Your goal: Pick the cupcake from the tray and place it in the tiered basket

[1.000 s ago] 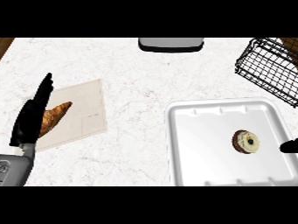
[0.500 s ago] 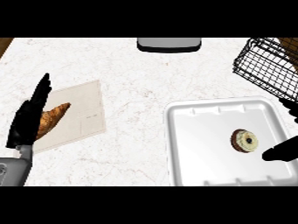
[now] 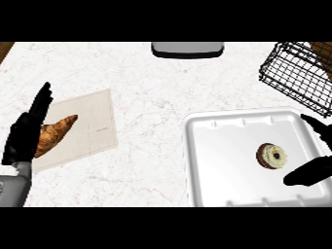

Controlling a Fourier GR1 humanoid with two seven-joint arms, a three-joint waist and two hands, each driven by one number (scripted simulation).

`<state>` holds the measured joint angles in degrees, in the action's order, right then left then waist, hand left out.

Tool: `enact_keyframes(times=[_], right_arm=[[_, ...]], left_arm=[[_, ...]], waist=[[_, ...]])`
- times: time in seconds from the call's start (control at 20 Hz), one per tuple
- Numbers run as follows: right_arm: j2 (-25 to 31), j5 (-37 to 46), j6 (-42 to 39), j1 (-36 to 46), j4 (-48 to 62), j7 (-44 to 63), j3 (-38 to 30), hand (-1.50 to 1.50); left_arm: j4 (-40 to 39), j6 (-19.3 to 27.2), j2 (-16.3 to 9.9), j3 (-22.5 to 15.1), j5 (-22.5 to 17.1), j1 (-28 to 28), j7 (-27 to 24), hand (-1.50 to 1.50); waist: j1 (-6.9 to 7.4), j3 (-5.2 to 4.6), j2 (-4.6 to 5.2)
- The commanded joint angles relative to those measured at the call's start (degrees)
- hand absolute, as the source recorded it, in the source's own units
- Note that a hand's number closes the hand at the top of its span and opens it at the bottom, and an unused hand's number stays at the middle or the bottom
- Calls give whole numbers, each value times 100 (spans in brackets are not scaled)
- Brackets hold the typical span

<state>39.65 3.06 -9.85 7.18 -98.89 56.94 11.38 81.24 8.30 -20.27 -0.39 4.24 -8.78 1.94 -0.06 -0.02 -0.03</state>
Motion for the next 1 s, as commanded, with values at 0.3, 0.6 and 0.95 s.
enact_keyframes(times=[0.3, 0.6, 0.95], right_arm=[[-451, 998, -317, -150, -178, 266, 50, -150], [-959, 1287, -376, 71, 118, 423, 50, -150], [-1038, 1365, -514, -81, 443, 92, -139, -150]], left_arm=[[51, -187, 151, 219, 174, -72, 118, 0], [303, -231, 281, 223, 309, -123, 393, 0], [382, -95, 466, 114, 616, -280, 653, 0]], waist=[[-10, 1, 1], [6, 1, 1], [3, 3, 1]])
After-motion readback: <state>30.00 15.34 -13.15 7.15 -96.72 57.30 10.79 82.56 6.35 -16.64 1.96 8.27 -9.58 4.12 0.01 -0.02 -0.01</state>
